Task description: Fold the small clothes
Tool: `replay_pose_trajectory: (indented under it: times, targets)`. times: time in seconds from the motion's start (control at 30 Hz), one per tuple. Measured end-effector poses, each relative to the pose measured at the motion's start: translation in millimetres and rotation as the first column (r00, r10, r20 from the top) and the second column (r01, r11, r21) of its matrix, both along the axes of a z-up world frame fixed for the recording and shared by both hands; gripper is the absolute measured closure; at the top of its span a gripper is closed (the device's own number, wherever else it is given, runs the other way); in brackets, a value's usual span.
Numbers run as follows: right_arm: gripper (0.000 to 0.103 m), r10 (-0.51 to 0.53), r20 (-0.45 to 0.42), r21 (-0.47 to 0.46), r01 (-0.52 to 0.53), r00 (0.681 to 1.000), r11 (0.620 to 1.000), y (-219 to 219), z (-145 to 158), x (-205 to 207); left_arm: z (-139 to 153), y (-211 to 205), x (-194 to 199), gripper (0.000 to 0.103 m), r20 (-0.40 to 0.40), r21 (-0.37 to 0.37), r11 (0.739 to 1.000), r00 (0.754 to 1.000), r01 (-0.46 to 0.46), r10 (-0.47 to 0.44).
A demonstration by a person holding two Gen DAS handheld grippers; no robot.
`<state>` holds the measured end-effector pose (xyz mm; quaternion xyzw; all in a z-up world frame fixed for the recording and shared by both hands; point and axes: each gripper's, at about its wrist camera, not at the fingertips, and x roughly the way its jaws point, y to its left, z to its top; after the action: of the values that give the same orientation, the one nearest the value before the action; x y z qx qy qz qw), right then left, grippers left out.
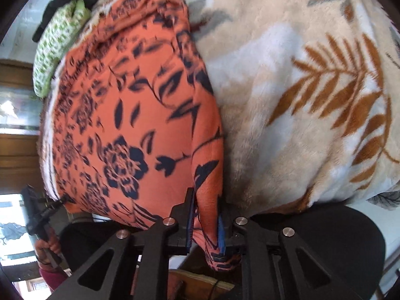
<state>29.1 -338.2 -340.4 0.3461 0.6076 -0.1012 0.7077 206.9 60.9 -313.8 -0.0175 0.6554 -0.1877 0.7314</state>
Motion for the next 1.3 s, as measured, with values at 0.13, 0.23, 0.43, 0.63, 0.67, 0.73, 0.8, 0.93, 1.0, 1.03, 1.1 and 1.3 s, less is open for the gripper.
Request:
replay_pose_trajectory:
  times: [0.13, 0.23, 0.43, 0.63, 0.67, 0.73, 0.8, 0.93, 1.0, 1.03, 1.1, 1.3]
  targets:
    - [0.084, 0.032, 0.027, -0.006, -0.032, 0.999, 0.999, 0, 3, -1, 5, -12, -10, 0.094, 0.034, 0.029, 0.998, 0.998, 0.051, -0.052]
    - [0.088, 0.031, 0.064, 0.021, -0.032, 0.997, 0.999, 2, 11, -3, 12, -22, -14, 0.094, 0.058, 0.02, 0.997, 0.995, 0.079, -0.08]
    - [0.094, 0.0, 0.235, 0.067, -0.016, 0.972, 0.998, -8, 60, 8, 44, -15, 1, 0.095, 0.073, -0.147, 0.987, 0.996, 0.059, -0.049]
    - [0.094, -0.085, 0.388, 0.089, 0.054, 0.918, 0.995, -51, 106, 45, 90, -16, 62, 0.095, 0.108, -0.309, 0.949, 0.994, 0.065, -0.033]
    - [0.094, -0.092, 0.405, 0.084, 0.063, 0.91, 0.994, -56, 113, 57, 98, -17, 75, 0.095, 0.118, -0.317, 0.946, 0.992, 0.073, -0.038]
    - [0.094, -0.094, 0.425, 0.046, 0.082, 0.9, 0.996, -75, 125, 80, 110, -29, 102, 0.095, 0.144, -0.3, 0.949, 0.988, 0.091, -0.049]
    - [0.094, -0.054, 0.396, -0.02, 0.067, 0.917, 0.998, -82, 134, 104, 115, -46, 115, 0.095, 0.151, -0.295, 0.951, 0.987, 0.093, -0.05]
    - [0.093, -0.027, 0.333, 0.082, -0.001, 0.943, 0.997, -79, 121, 110, 117, -54, 110, 0.095, 0.183, -0.279, 0.95, 0.979, 0.141, -0.092]
    - [0.09, -0.014, 0.309, 0.078, -0.01, 0.951, 0.997, -75, 109, 94, 115, -49, 101, 0.095, 0.185, -0.283, 0.948, 0.978, 0.147, -0.096]
    - [0.088, -0.014, 0.298, 0.06, -0.004, 0.955, 0.998, -72, 103, 79, 114, -44, 95, 0.095, 0.179, -0.285, 0.949, 0.98, 0.135, -0.086]
    - [0.054, -0.039, 0.268, 0.079, 0.018, 0.963, 0.997, -69, 88, 51, 113, -34, 84, 0.095, 0.171, -0.292, 0.95, 0.983, 0.109, -0.061]
    - [0.014, -0.122, 0.156, 0.13, 0.102, 0.98, 0.986, -51, 40, -21, 120, -4, 51, 0.095, 0.172, -0.296, 0.952, 0.985, 0.073, -0.022]
